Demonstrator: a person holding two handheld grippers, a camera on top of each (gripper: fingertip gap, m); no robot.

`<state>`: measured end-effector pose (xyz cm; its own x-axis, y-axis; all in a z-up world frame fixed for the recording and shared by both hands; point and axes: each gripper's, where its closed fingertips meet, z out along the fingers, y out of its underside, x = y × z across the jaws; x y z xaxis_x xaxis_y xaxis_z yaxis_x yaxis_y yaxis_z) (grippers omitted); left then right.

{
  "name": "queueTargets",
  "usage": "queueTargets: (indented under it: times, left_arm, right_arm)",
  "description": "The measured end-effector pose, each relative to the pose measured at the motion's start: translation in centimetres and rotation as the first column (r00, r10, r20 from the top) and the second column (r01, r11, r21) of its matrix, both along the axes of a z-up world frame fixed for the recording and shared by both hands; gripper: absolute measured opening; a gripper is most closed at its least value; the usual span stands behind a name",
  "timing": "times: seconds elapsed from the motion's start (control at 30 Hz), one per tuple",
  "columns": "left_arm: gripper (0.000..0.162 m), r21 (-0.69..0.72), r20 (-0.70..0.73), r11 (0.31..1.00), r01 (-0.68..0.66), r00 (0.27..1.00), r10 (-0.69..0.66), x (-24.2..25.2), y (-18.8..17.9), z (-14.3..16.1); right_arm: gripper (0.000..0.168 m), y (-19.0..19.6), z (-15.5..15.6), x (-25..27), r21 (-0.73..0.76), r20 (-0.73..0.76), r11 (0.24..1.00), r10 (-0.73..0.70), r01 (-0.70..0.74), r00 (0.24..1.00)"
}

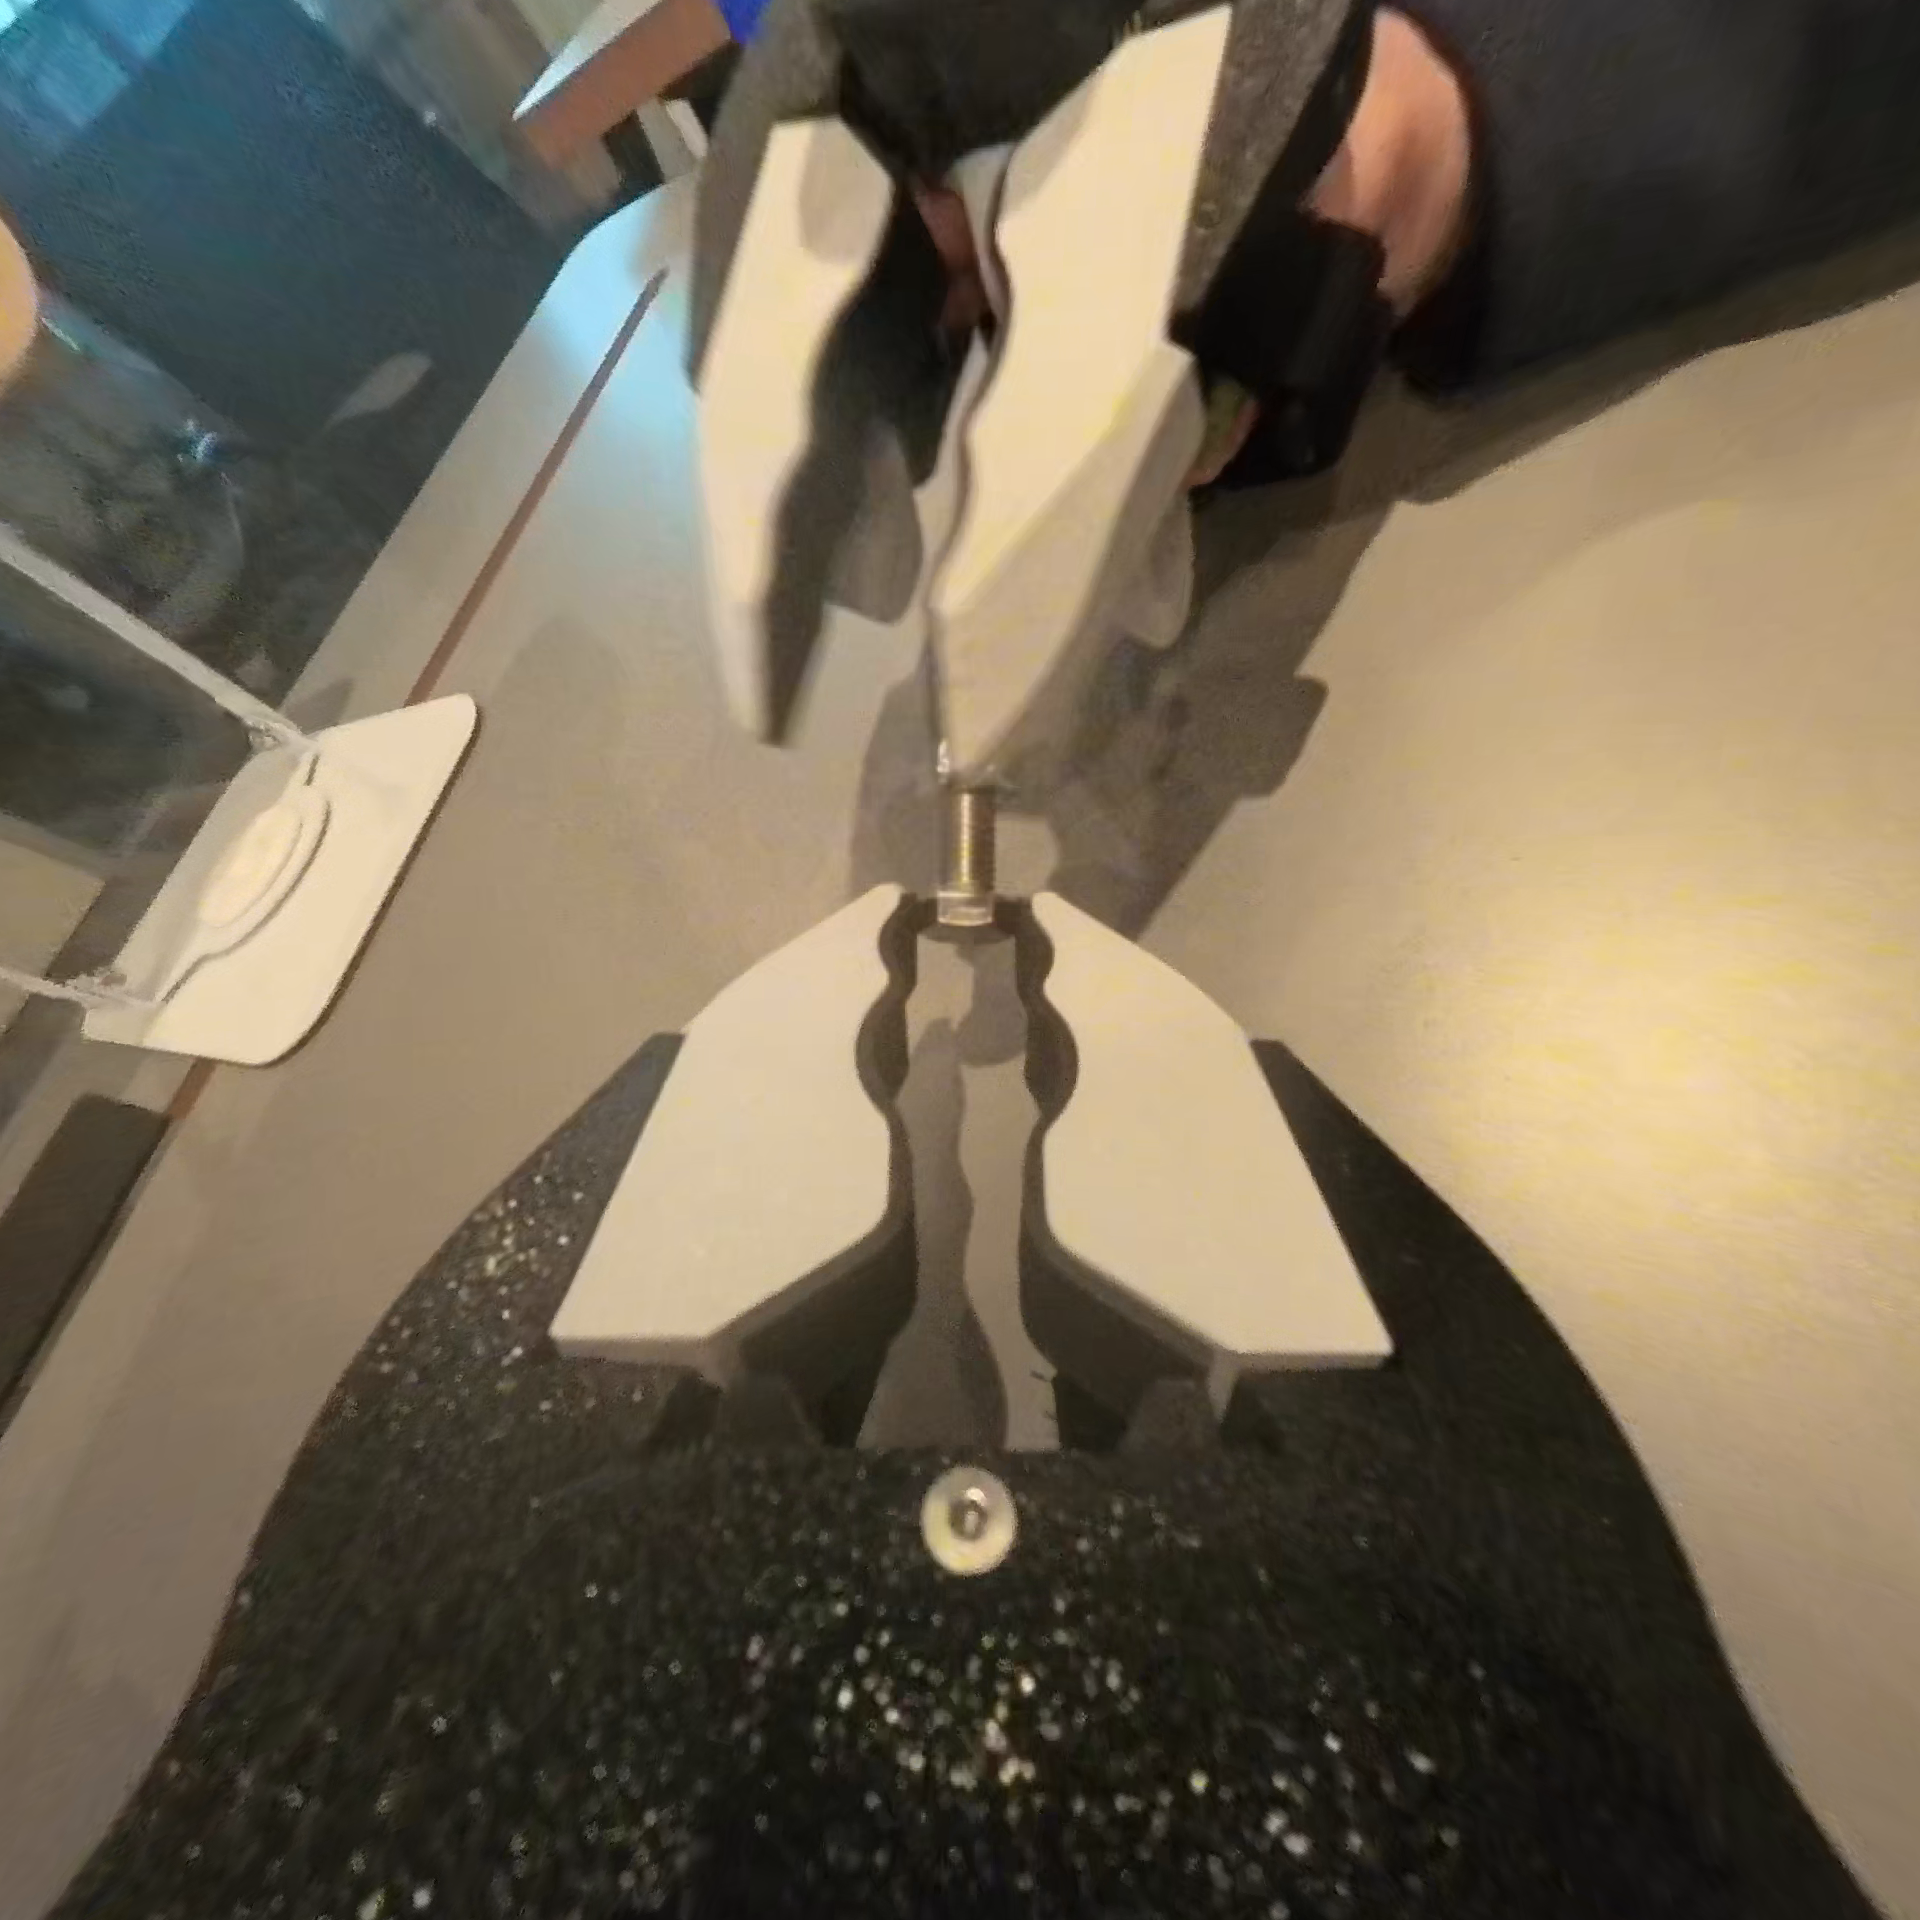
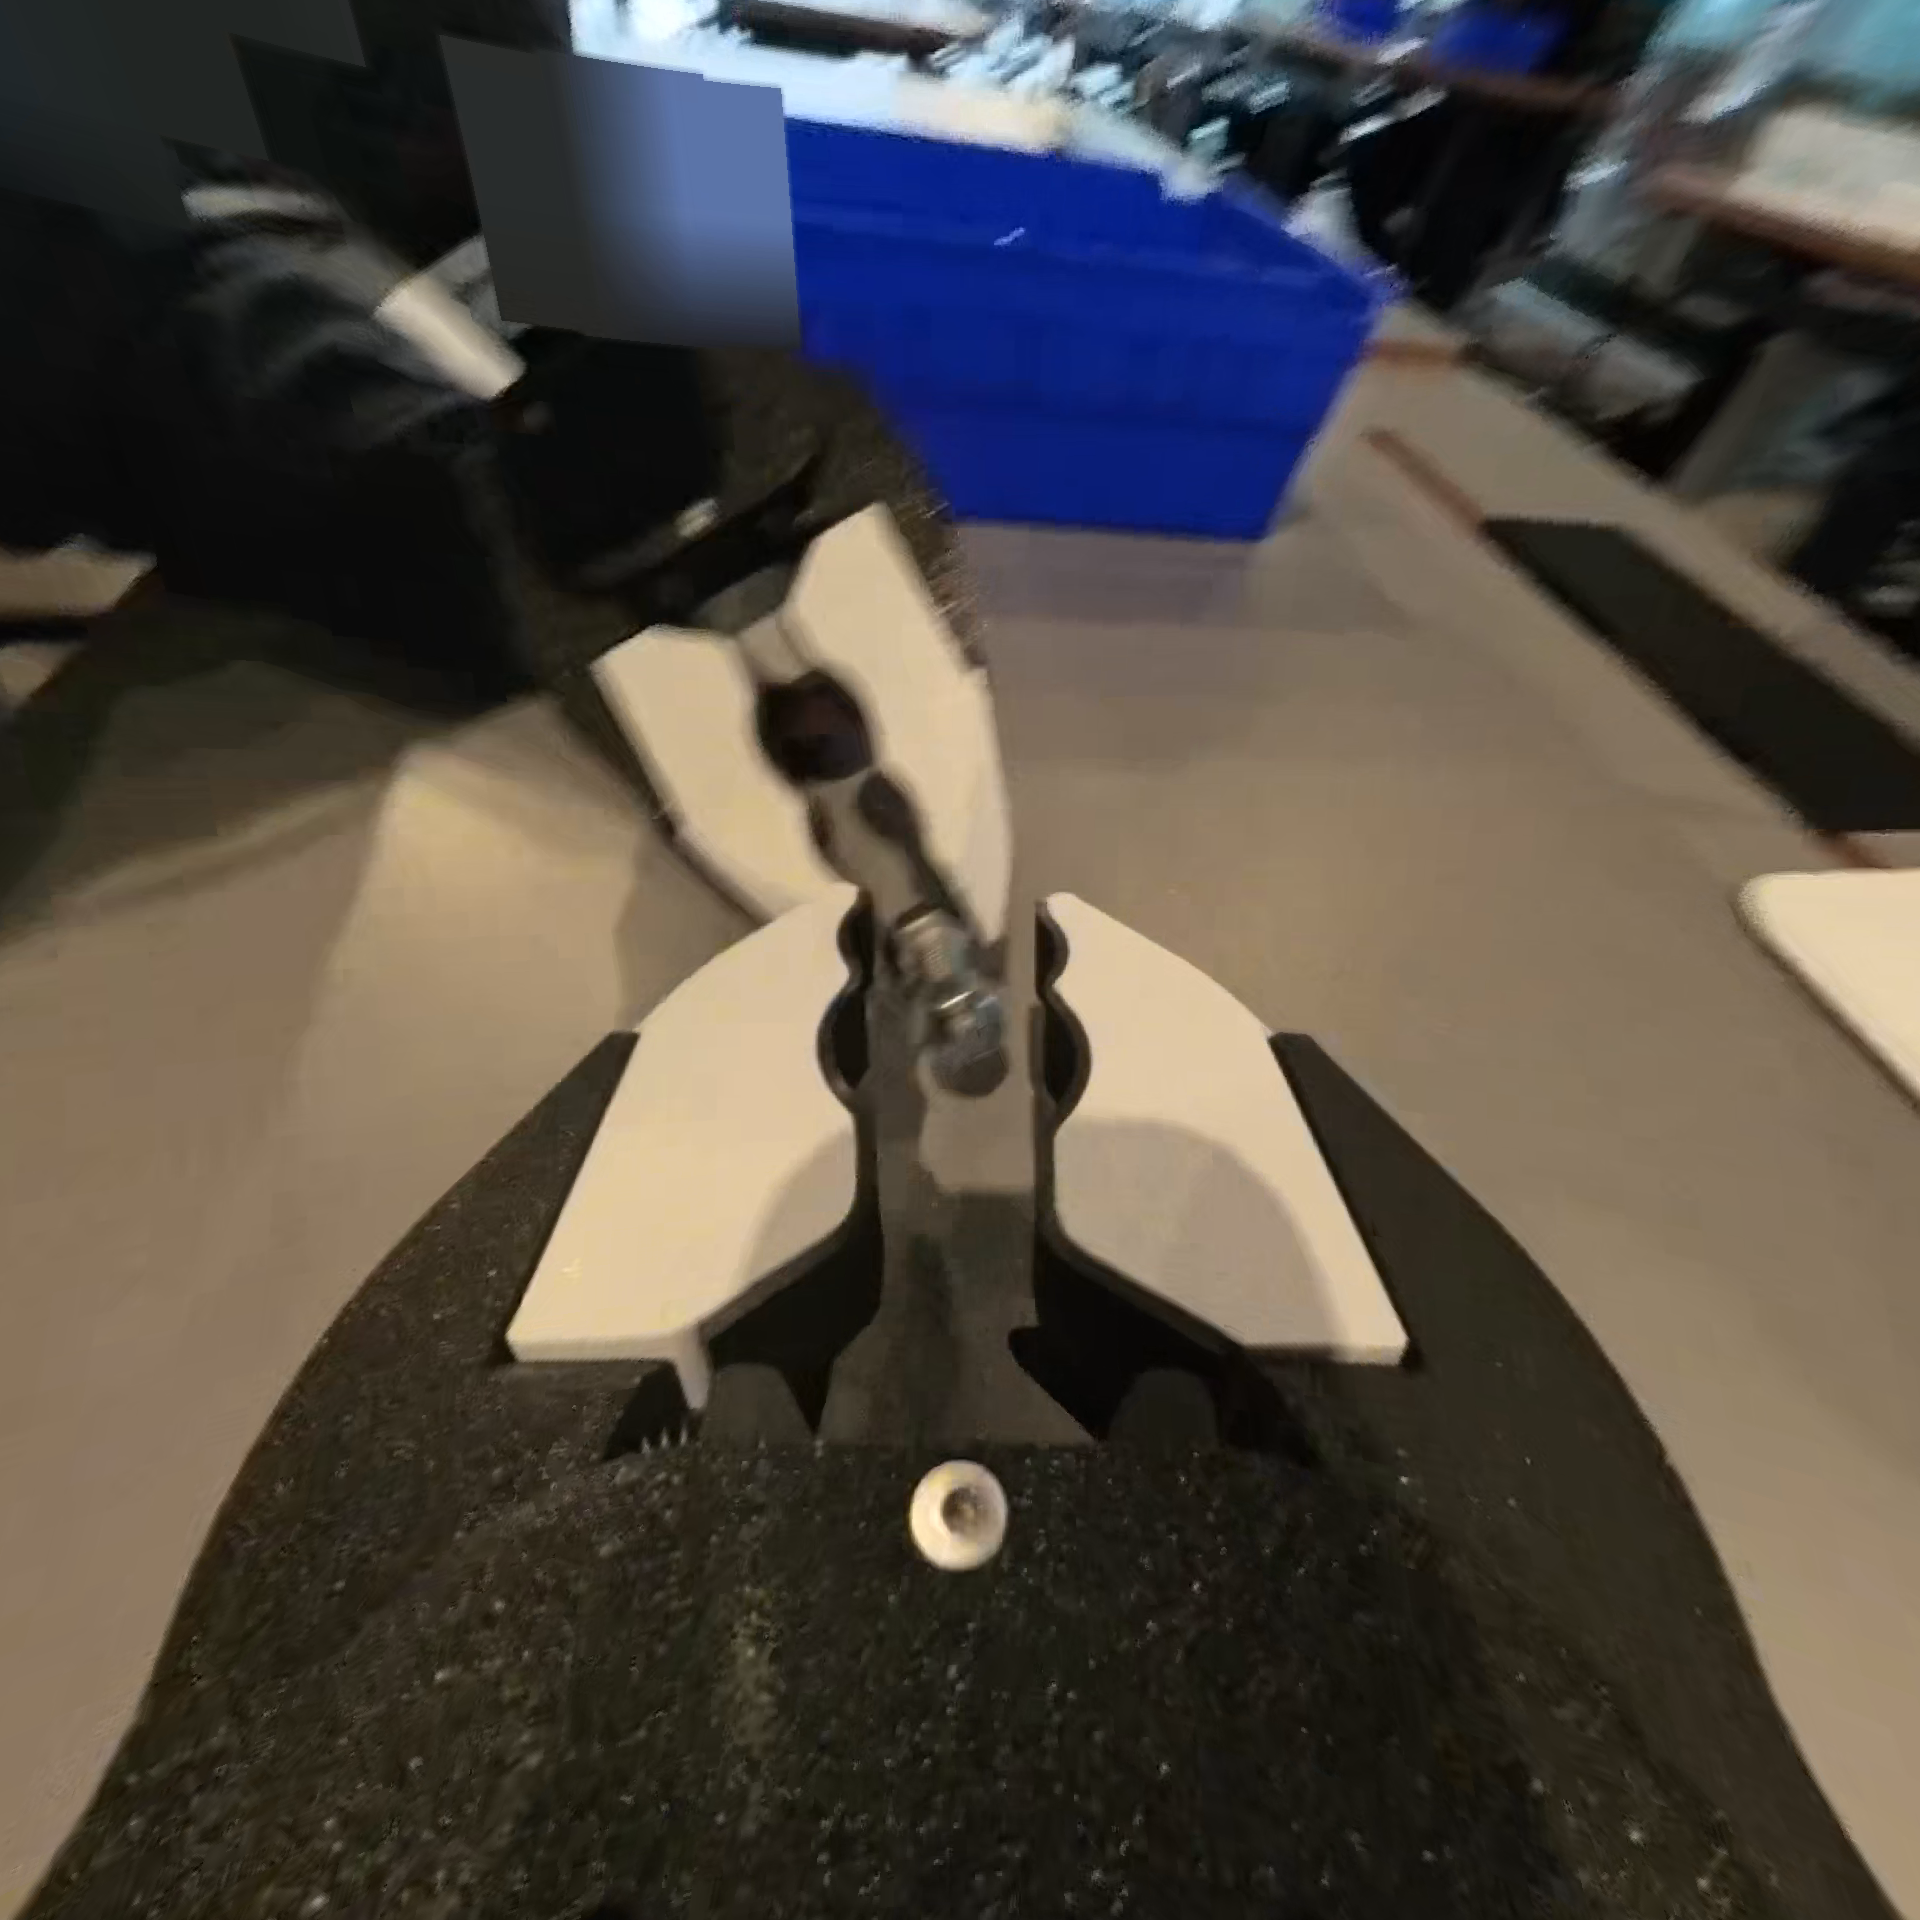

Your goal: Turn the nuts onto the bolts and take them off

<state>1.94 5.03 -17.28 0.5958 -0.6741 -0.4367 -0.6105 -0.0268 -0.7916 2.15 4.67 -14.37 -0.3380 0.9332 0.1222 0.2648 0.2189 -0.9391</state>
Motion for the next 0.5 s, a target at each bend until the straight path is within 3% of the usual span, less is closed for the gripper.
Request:
queueTargets:
  times: [0.1, 0.37, 0.4, 0.47, 0.5]
  left_arm:
    - [0.018, -0.037, 0.045, 0.999, 0.018, 0.999, -0.016, -0.1, -0.1, 0.2]
    - [0.017, -0.104, 0.03, 0.994, 0.04, 0.999, -0.037, -0.3, -0.3, -0.6]
    - [0.017, -0.118, 0.036, 0.992, 0.039, 0.999, -0.035, -0.3, -0.2, -0.6]
    - [0.018, -0.139, 0.045, 0.989, 0.042, 0.998, -0.036, -0.4, -0.2, -0.7]
    - [0.018, -0.143, 0.047, 0.989, 0.043, 0.998, -0.036, -0.4, -0.2, -0.7]
  right_arm:
    - [0.029, -1.4, -0.8, 1.0, 0.043, 0.029, 0.994, 0.101, -0.102, 0.994]
    - [0.034, -1.2, -1.3, 0.4, 0.123, 0.034, 0.991, 0.052, -0.056, 0.998]
    - [0.031, -1.3, -1.5, 0.4, 0.122, 0.051, 0.99, 0.062, -0.067, 0.997]
    - [0.005, -2.4, -2.3, 1.1, 0.109, 0.117, 0.981, 0.148, -0.161, 0.982]
    - [0.001, -2.7, -2.4, 1.3, 0.106, 0.126, 0.978, 0.167, -0.181, 0.978]
